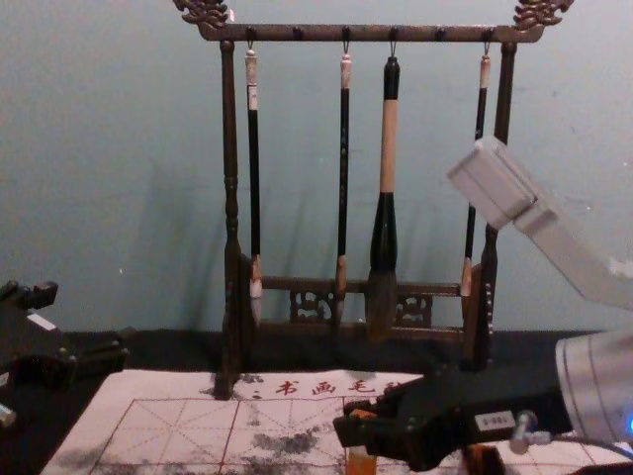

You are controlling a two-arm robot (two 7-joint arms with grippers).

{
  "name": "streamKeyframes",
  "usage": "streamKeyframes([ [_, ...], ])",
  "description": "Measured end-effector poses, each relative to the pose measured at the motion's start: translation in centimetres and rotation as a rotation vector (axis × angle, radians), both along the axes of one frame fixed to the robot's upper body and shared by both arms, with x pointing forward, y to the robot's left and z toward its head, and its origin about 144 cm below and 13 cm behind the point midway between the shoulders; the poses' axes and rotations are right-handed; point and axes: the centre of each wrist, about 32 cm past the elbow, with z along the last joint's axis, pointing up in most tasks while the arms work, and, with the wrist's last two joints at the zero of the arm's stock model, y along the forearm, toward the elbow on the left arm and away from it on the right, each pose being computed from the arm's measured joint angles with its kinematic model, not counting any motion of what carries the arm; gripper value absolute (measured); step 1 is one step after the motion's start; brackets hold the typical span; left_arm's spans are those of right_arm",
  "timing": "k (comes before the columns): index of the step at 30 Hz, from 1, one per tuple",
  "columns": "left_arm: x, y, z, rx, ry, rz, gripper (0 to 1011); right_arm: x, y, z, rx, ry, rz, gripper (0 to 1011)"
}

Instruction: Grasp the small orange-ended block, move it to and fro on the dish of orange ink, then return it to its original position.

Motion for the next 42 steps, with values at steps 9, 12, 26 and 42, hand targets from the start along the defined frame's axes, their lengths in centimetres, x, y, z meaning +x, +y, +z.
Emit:
streamKeyframes([
  [9, 0.0, 0.0, 0.0, 0.000, 0.000, 0.000, 1001, -0.4, -0.4, 0.1, 0.006, 0.001, -0.001, 126],
  [12, 0.0, 0.0, 0.0, 0.000, 0.000, 0.000, 1001, -0.7, -0.6, 0.3, 0.006, -0.001, 0.005, 127],
  [26, 0.0, 0.0, 0.0, 0.000, 0.000, 0.000, 1001, -1.6, -0.5, 0.0, -0.007, 0.006, 0.047, 127],
  [42, 0.0, 0.0, 0.0, 0.000, 0.000, 0.000, 1001, -1.7, 0.7, -0.2, 0.000, 0.018, 0.073, 126],
])
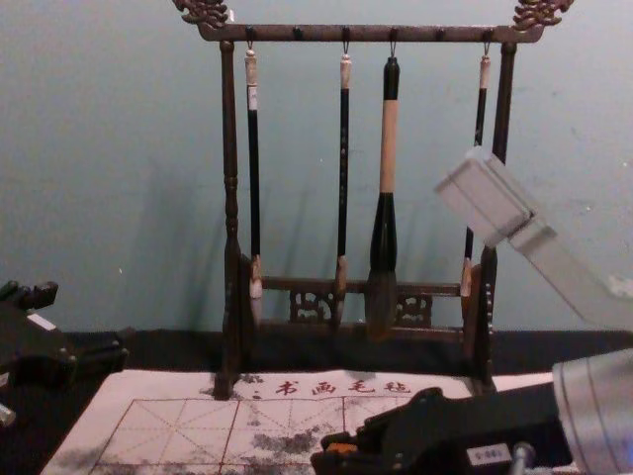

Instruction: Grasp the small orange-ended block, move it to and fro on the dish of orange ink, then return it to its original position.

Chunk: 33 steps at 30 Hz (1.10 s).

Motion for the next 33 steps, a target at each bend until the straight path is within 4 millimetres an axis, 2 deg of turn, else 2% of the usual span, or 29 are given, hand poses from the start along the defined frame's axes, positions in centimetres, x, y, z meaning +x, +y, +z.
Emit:
streamKeyframes([
  [11, 0.0, 0.0, 0.0, 0.000, 0.000, 0.000, 1001, 0.7, 1.0, 0.0, 0.015, 0.002, -0.005, 126],
  [33, 0.0, 0.0, 0.0, 0.000, 0.000, 0.000, 1001, 1.2, 1.4, -0.8, 0.057, -0.021, -0.027, 126],
])
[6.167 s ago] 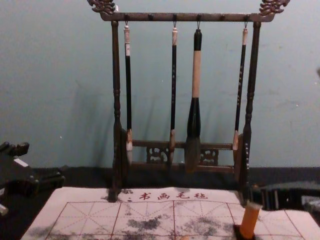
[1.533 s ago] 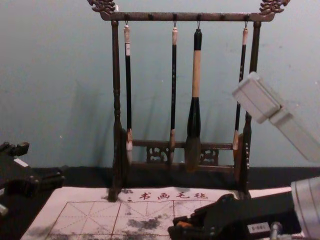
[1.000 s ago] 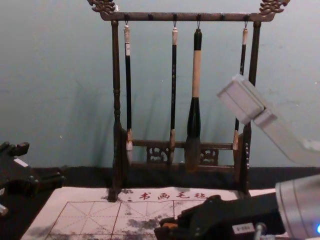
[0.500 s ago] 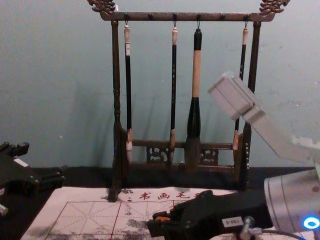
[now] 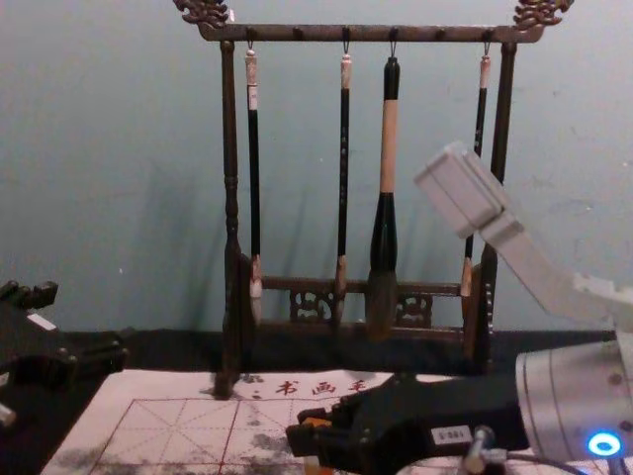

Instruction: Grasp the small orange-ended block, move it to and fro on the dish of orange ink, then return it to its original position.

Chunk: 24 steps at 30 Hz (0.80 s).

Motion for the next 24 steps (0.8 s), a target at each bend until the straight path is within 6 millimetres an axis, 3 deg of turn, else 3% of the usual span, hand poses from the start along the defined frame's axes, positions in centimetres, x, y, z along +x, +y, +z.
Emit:
streamKeyframes([
  [24, 0.00, 0.00, 0.00, 0.000, 0.000, 0.000, 1001, 0.16, -0.41, -0.68, 0.001, -0.018, -0.048, 126],
])
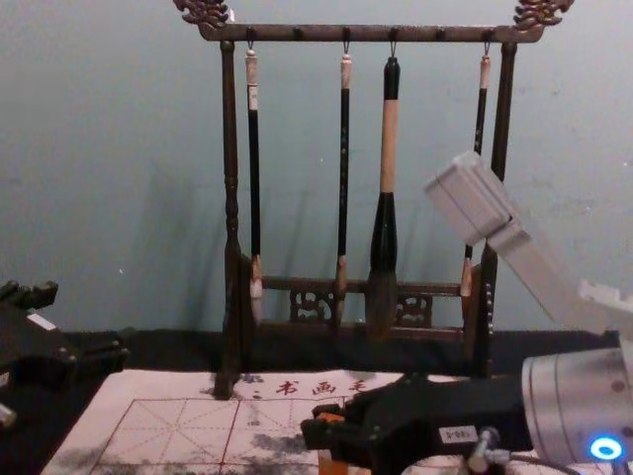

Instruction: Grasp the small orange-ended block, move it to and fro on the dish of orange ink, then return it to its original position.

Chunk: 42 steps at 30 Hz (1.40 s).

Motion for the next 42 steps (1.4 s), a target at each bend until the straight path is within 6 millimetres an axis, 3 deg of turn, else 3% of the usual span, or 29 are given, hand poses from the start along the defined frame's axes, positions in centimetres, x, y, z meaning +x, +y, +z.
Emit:
streamKeyframes([
  [20, 0.0, 0.0, 0.0, 0.000, 0.000, 0.000, 1001, 0.1, -1.2, 0.1, -0.001, -0.002, -0.025, 126],
  [42, 0.0, 0.0, 0.0, 0.000, 0.000, 0.000, 1001, -1.4, -1.5, -0.1, 0.014, 0.024, 0.015, 126],
])
